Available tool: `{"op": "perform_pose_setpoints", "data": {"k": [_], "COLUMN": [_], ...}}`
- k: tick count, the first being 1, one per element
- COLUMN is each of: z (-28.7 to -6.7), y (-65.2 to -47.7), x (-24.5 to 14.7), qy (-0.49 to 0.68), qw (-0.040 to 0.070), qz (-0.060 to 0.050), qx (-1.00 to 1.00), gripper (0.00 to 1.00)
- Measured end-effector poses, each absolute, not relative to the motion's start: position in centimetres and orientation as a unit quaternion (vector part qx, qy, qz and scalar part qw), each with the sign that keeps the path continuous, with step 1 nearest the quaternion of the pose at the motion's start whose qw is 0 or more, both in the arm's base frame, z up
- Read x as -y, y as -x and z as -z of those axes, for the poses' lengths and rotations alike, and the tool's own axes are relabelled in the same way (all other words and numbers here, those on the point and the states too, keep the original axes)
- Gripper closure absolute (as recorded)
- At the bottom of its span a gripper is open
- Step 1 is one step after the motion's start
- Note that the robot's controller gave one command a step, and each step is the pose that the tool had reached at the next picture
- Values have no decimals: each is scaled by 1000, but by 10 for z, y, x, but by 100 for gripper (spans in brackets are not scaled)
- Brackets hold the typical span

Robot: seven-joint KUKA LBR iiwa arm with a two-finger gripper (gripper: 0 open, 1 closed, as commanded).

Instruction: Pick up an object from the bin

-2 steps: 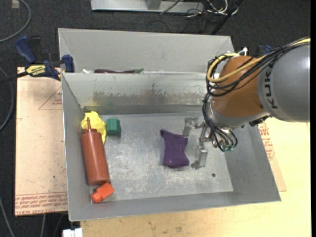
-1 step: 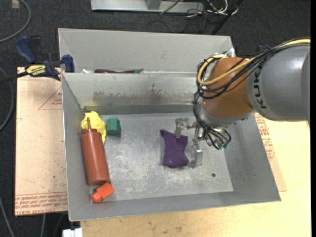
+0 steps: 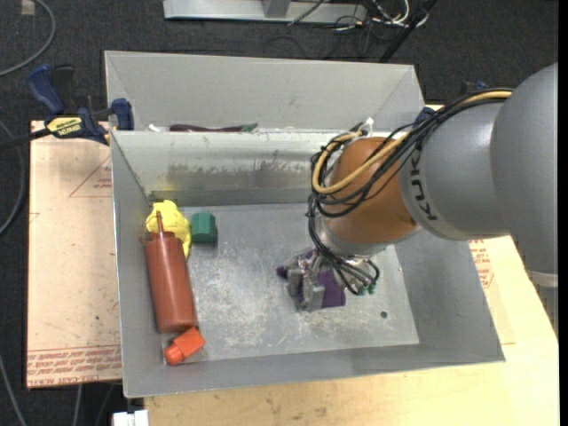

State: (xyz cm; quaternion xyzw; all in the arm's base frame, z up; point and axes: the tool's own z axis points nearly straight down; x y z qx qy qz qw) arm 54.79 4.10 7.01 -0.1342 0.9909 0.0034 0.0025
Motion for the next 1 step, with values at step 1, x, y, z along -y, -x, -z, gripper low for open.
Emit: {"op": "perform_pose_setpoints", "data": {"k": [1], "z": [-70], "y": [-548], "x": [-41], "qy": [134], "qw": [2], "qz": [-3], "qx": [-991], "gripper": [100]}}
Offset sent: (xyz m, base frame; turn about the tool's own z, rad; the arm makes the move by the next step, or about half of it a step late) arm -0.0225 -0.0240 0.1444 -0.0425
